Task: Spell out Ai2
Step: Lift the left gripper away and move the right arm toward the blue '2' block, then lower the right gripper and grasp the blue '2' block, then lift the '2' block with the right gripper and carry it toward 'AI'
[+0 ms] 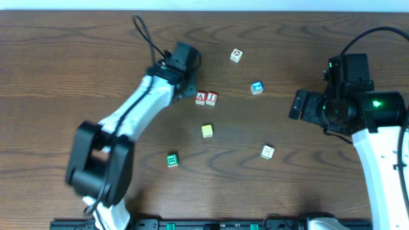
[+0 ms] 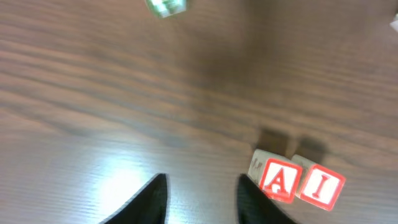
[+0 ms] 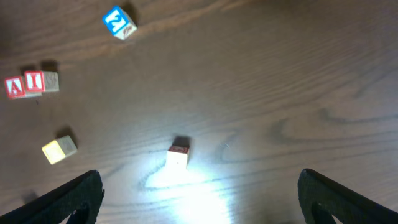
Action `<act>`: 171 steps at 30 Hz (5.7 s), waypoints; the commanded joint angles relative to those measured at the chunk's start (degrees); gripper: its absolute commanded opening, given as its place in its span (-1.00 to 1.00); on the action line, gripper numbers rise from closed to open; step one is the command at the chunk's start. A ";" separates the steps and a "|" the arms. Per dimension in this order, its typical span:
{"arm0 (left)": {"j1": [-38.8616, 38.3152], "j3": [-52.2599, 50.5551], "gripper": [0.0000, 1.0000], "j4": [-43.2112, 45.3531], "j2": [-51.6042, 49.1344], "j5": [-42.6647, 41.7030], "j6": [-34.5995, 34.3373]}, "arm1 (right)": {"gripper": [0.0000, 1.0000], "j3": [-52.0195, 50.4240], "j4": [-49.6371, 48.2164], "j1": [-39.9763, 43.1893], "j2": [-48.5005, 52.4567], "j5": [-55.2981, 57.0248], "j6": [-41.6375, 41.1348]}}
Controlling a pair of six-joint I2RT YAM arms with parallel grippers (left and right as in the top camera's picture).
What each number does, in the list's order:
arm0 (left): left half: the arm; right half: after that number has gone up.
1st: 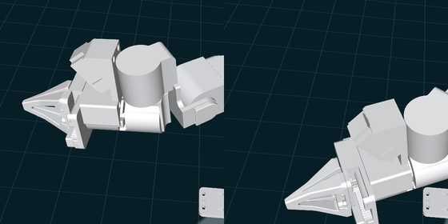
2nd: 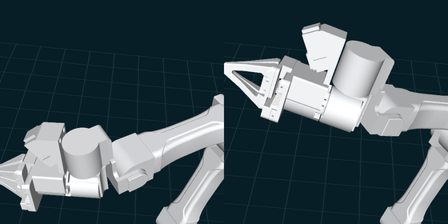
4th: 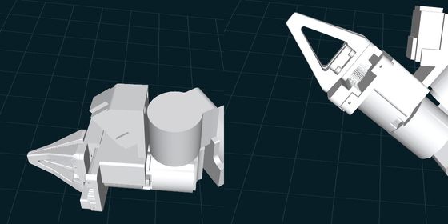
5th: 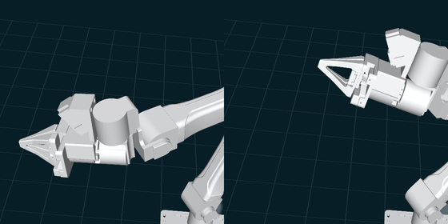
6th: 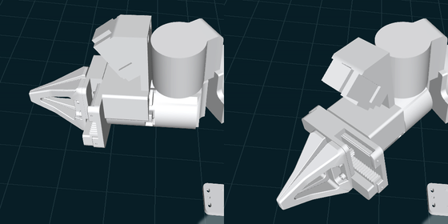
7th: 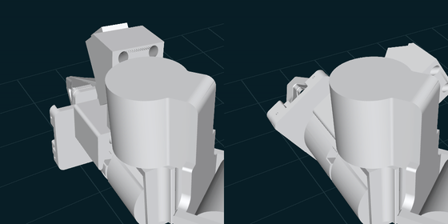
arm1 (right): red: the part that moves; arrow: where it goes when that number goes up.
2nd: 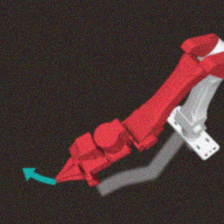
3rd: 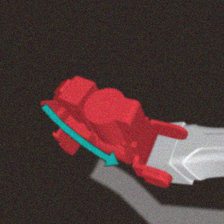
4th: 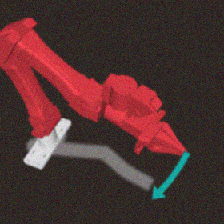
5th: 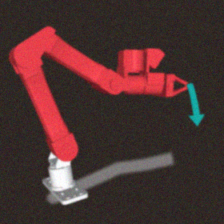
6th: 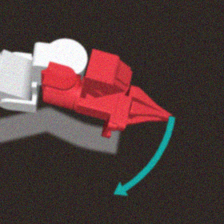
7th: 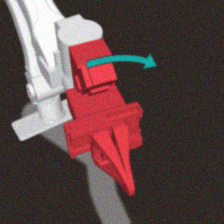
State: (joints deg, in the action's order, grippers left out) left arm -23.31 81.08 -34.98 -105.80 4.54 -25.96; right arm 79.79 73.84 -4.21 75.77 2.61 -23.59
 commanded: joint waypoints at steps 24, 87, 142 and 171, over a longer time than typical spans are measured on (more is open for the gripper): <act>0.81 2.73 0.91 -30.91 35.45 7.65 12.66 | 0.92 -14.51 -24.50 -13.29 17.00 3.96 -11.30; 0.79 2.67 0.91 -31.01 35.36 7.52 11.65 | 0.89 3.65 -36.00 -23.34 43.87 9.44 -9.68; 0.79 2.67 0.91 -31.01 35.36 7.52 11.65 | 0.94 3.72 -23.71 -9.84 34.53 9.03 -48.72; 0.79 2.67 0.91 -31.01 35.36 7.50 11.65 | 0.62 3.72 -37.27 -10.99 43.41 2.08 -55.25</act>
State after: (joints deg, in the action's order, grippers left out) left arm -22.59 83.35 -65.80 -70.50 11.18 -14.33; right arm 83.20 36.82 -14.83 118.32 4.23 -77.93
